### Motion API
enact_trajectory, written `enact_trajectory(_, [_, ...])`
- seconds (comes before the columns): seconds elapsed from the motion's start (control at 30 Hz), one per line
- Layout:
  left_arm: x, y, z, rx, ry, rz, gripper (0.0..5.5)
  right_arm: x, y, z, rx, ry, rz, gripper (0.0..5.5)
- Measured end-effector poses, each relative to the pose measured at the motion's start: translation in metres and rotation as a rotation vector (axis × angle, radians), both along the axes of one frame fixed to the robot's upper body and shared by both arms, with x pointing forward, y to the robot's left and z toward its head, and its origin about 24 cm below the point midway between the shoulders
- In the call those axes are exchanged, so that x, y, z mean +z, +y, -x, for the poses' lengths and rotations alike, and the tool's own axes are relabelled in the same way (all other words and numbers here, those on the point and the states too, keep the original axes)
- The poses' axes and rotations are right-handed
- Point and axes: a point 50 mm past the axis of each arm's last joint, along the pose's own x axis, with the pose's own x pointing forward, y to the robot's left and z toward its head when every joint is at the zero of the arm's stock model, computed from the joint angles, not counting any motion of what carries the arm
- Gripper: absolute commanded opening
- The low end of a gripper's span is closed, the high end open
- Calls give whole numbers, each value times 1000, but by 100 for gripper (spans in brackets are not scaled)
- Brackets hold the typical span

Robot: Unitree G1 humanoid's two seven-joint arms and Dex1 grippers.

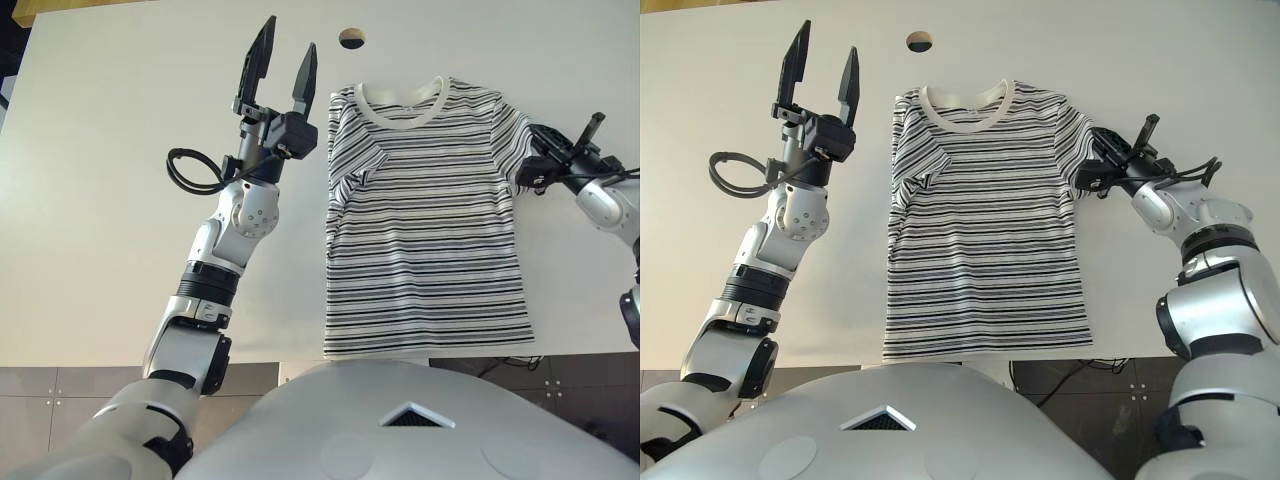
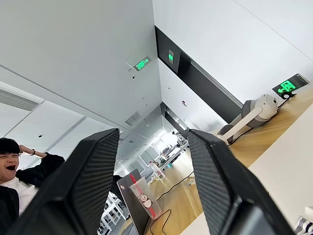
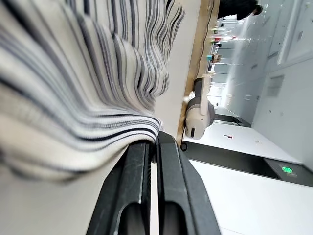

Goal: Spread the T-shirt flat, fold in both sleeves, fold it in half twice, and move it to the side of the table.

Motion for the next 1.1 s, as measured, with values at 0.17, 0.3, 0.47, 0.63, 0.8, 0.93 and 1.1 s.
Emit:
enact_trajectory(0.17, [-2, 1, 1, 2, 9, 0, 259, 18, 14, -5, 63, -95, -129, 12])
enact_trajectory(0.3, [-4, 1, 1, 5, 17, 0, 259, 25, 22, -7, 105, -124, -161, 12])
enact_trajectory(0.47, [-7, 0, 1, 7, 30, 3, 259, 21, 29, -6, 136, -112, -154, 12])
enact_trajectory(0.63, [-9, -2, 1, 2, 39, 4, 259, 18, 51, -6, 236, -95, -136, 34])
enact_trajectory(0.8, [-10, -4, 2, -4, 41, 5, 259, 9, 61, -3, 272, -61, -113, 126])
enact_trajectory(0.93, [-10, -4, 2, -4, 41, 5, 259, 8, 65, -2, 291, -47, -110, 204])
enact_trajectory(1.1, [-10, -2, 2, -5, 43, -9, 259, 9, 64, 3, 294, -34, -140, 301])
